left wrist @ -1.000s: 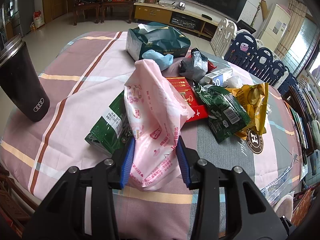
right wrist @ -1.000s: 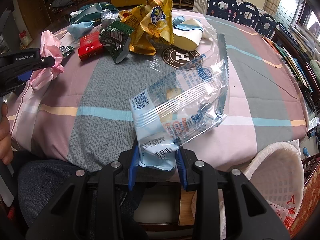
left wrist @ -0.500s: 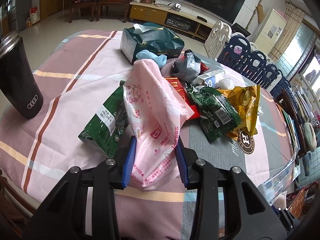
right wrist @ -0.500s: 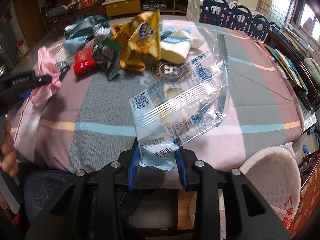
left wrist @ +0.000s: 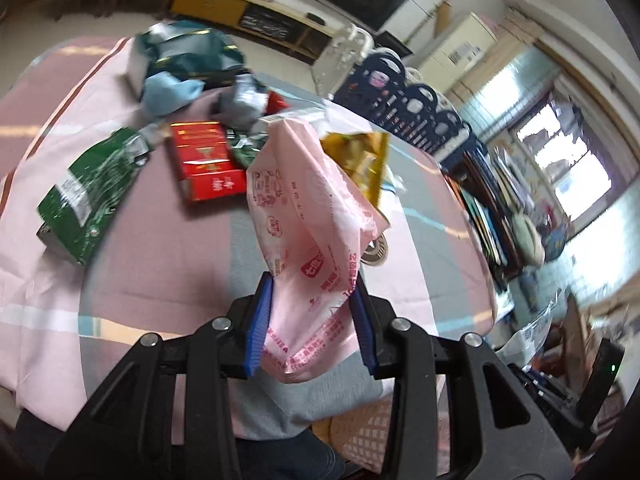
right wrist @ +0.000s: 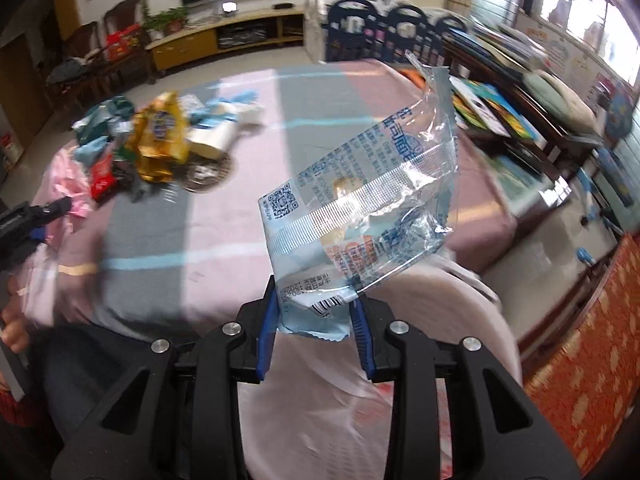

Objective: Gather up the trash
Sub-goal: 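Carry both items over the white basket and open both tools to drop them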

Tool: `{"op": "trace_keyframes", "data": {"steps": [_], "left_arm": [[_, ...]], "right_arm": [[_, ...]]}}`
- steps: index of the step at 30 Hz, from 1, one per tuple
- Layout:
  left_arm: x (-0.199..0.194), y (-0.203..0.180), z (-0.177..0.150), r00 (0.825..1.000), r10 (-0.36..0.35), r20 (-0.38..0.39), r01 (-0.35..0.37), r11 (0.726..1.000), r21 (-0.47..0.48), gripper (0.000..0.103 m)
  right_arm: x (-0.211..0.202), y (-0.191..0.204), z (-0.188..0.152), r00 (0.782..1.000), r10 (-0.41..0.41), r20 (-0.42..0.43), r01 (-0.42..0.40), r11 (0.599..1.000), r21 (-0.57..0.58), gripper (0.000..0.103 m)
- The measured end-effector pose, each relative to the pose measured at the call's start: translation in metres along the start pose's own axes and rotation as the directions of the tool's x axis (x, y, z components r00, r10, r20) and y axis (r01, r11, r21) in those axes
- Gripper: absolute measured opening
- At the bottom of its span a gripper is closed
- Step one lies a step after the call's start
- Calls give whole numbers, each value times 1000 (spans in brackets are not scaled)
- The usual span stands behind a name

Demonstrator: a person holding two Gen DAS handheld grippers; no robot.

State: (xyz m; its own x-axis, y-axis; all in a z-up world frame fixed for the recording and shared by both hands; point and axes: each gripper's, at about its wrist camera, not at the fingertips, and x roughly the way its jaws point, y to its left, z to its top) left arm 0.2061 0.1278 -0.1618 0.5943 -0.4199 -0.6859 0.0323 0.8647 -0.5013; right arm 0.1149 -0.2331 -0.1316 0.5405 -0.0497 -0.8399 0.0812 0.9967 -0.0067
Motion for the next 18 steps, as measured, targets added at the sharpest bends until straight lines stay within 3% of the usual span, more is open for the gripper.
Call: {"op": "trace_keyframes", "data": {"steps": [3,6,9,12,14,18], "left_arm": [[1,-32,-11,997,-74,-35,76,996,52,39],[5,-70,-29,991,-110,-80,119,986,118,39],[14,-108,-54,978,-144,-149,170,968,182,39],[32,-149,-82,956,-162,-245,225,940,257,39],[43,-175,-101,937,-167,-306,265,911,315,39],[57,-227,-148,887,-164,-432,372,808,457,40]], "right_arm": [[9,-32,-22,996,15,-87,-14,1000,14,37],[21,-50,-43,984,59,-167,-57,998,17,51],[24,-69,-50,984,80,-160,-64,993,98,70],[22,-100,-47,989,85,-117,-52,964,262,71],[15,-123,-47,996,57,-70,-28,933,360,71],[1,-156,-44,1000,-6,-5,8,890,456,71]]}}
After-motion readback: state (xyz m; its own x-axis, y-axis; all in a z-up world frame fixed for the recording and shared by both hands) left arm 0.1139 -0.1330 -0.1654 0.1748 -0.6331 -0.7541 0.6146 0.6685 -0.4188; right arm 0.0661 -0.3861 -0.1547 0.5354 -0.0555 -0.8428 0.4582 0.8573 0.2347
